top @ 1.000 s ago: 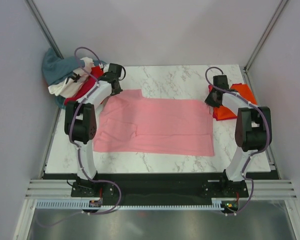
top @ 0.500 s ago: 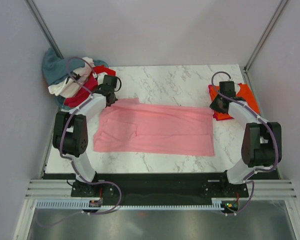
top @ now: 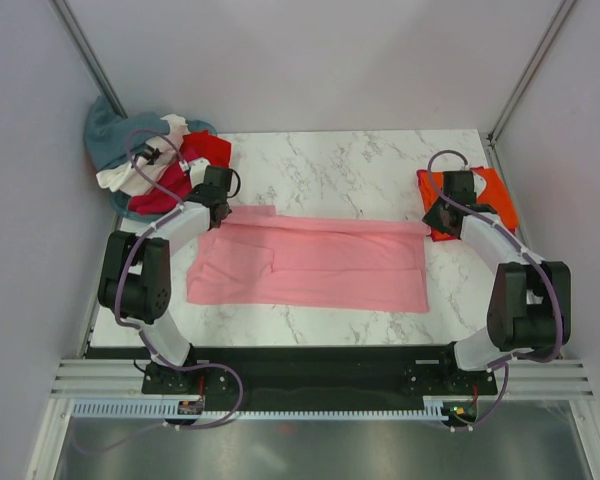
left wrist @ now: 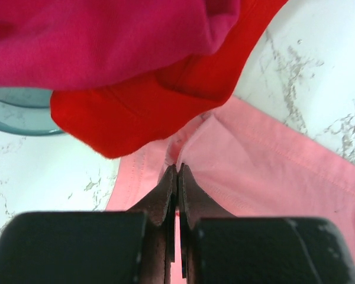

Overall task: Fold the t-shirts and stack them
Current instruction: Fold the tshirt

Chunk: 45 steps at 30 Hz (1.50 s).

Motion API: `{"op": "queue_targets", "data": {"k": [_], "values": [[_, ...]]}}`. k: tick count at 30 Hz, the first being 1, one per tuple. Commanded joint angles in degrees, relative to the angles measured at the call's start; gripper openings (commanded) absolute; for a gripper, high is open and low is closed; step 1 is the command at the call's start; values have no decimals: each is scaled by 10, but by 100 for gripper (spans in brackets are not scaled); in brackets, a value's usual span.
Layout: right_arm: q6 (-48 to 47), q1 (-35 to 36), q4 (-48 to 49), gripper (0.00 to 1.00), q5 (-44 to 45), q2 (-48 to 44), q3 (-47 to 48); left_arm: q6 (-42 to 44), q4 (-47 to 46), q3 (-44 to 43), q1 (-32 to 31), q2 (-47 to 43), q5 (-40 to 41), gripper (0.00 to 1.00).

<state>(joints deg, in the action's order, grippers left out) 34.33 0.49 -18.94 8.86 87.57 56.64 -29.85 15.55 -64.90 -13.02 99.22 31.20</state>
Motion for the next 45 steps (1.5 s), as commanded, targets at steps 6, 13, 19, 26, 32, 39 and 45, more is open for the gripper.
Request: {"op": "queue_targets", "data": {"k": [6,13,19,26,32,39,45], "values": [[3,-31,4,0,7,-16,16,-13,-64,32,-3,-39,23,2],[12,-48,-1,0,-15,35,76,-6,-68,11,-6,-21,12,2],[10,-48,-1,0,-37,29,67,-7,-68,17,-6,-20,30,2],[17,-48,11,0,-37,-25,2,-31,-69,50,-6,-44,40,2],[27,-48,19,0,-39,-77,-57,-45,-69,81,-6,-71,47,2],[41,-48,36,0,-39,-119,-127,-90,-64,147,-9,-118,40,2],[50,-48,50,0,-30,-136,-175,-105,-51,179,-9,-147,35,2]]}}
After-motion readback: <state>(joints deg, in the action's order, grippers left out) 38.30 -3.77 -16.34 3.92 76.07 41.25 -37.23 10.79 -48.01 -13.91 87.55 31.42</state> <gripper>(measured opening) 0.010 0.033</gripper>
